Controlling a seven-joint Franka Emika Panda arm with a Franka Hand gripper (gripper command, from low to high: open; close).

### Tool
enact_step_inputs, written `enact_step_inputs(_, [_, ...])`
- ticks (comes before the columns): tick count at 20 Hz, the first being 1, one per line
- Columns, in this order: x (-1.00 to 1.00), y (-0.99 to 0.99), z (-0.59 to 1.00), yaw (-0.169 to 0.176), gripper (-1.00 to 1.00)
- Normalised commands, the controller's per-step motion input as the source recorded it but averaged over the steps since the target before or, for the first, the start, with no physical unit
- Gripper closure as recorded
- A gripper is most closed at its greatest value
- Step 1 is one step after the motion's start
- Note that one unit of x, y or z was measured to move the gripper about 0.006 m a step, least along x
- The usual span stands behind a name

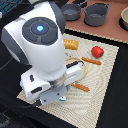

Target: Interact with the objects in diverse but meaningful ways.

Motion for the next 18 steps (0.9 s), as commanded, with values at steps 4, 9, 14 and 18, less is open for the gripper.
enact_step_inputs(4, [0.25, -0.20, -0.24, -0.003, 1.00])
enact_step_inputs(9, [0.27, -0.16, -0.16, -0.002, 1.00])
enact_step_inputs(14, [0.17, 0.04, 0.92, 0.000, 1.00])
enact_step_inputs(18, [0.17, 0.33, 1.00, 0.000, 1.00])
